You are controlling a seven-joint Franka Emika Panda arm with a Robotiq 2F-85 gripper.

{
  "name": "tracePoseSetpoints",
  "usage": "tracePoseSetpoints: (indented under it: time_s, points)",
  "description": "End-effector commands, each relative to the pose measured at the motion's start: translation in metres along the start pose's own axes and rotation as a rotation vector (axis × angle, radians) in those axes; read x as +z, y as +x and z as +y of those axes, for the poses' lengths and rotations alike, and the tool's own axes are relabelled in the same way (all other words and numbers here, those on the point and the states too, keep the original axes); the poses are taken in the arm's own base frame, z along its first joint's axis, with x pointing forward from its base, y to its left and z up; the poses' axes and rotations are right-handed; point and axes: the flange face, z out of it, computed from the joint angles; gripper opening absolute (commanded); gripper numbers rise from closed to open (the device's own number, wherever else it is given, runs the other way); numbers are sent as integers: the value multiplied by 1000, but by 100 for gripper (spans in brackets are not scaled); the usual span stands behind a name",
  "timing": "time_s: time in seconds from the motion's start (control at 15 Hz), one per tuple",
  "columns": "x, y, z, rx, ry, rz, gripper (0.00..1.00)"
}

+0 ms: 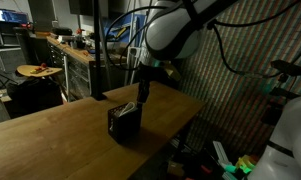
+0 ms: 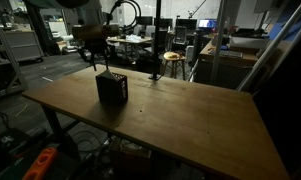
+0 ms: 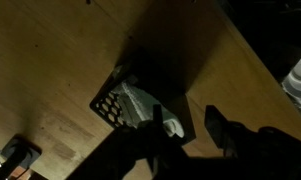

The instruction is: Pick up the cloth on the counter and put it in the box

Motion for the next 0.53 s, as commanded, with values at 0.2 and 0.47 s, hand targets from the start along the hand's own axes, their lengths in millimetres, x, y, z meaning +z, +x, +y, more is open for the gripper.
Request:
tracePoseSetpoints:
  time_s: [0.2,0.47]
  points:
    - [-11,0,-19,-130,20,51,98]
    - [-6,15,-25,-199,17,56,100]
